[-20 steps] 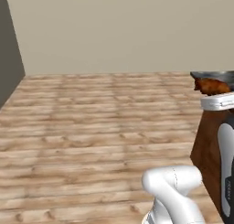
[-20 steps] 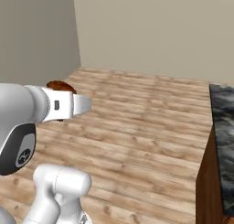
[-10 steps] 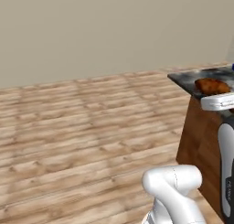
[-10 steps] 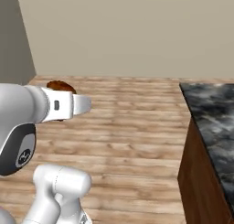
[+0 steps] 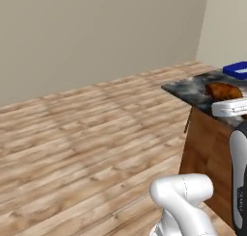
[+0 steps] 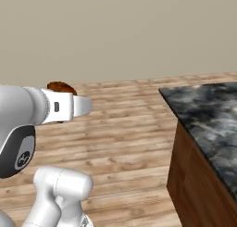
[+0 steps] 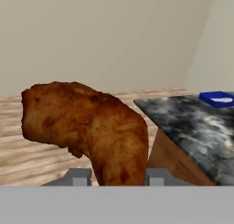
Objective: Gather the eggplant and carrot from the fridge and place them on a tray on the dining counter. Then gather the steak and chicken drumstick from the fridge and place them on the other tray.
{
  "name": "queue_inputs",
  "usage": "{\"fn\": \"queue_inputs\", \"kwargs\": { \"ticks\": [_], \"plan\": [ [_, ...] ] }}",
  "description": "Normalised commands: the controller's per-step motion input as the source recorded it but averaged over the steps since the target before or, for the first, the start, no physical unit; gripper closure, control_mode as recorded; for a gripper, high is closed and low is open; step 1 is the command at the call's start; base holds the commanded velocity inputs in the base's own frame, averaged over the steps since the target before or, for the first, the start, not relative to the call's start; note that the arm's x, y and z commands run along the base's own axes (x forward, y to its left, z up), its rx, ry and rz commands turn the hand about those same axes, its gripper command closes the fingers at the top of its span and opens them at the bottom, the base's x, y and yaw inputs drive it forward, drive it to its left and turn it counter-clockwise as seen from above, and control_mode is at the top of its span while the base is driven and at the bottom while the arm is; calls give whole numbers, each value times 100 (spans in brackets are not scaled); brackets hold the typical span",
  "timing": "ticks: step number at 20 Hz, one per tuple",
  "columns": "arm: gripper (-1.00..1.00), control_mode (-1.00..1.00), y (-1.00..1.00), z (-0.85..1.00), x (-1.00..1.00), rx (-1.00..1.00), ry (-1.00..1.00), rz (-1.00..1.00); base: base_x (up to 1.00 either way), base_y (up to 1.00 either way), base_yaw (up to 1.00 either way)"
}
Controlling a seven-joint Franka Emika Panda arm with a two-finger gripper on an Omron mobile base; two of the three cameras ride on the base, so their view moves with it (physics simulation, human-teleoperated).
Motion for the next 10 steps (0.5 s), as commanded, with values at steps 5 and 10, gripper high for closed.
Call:
{"fn": "queue_inputs", "kwargs": {
  "ticks": [5, 10],
  "plan": [
    [100, 100, 0, 0, 0, 0, 0, 0, 69, 58, -40],
    [100, 100, 0, 0, 0, 0, 0, 0, 70, 64, -38]
  ]
}}
